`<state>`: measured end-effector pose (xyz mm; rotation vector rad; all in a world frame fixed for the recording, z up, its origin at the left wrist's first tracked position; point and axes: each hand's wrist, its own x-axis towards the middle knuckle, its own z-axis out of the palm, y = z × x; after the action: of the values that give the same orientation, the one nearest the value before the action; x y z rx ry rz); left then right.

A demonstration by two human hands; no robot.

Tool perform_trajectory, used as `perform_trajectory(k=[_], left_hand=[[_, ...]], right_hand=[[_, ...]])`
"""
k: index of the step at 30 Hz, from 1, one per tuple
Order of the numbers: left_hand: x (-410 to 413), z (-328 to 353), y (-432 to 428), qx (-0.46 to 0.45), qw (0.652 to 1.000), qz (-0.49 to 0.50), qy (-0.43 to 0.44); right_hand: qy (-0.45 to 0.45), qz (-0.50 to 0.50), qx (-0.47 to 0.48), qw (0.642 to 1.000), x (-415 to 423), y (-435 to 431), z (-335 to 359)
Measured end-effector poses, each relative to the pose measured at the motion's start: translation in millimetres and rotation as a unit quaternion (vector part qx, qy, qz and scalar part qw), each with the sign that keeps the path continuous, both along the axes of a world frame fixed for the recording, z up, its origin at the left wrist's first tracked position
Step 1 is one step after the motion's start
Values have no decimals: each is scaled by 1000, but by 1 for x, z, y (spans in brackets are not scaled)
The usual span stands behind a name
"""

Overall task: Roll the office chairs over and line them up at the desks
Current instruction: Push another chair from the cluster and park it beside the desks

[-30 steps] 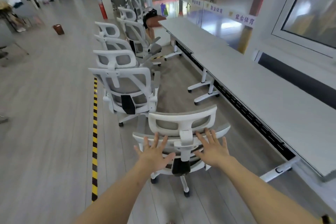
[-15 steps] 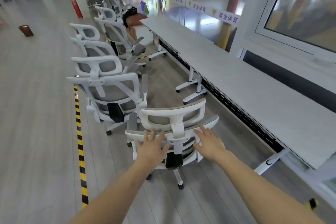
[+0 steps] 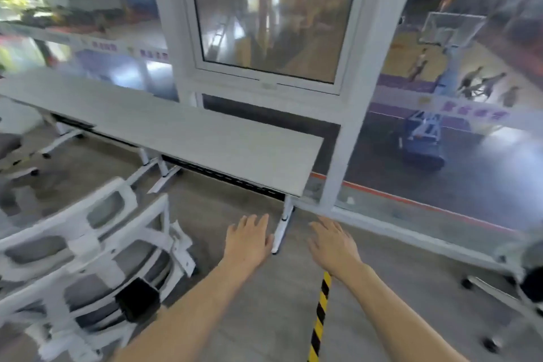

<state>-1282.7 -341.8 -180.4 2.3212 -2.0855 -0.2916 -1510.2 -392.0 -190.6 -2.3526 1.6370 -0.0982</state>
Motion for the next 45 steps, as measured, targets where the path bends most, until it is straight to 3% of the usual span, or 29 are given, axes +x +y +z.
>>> perform_trajectory(k=[8,18,24,32,45], left_hand=[[-320,3,-45,-31,966,-256,39],[-561,-1,-91,-23,912,-407,30],[-680,-9,-183,-30,895,-445,19],[-849,-13,-331,-5,882,-470,34],[-1031,-51,-502,79,858,-507,11]], right_hand=[[26,-242,-41,969,-314,81,14],[17,-413,-66,908,-527,105,16],[9,-464,-60,884,-636,43,10],[10,-499,-24,866,-784,-110,13],[27,-485,33,874,-926,-254,-37]])
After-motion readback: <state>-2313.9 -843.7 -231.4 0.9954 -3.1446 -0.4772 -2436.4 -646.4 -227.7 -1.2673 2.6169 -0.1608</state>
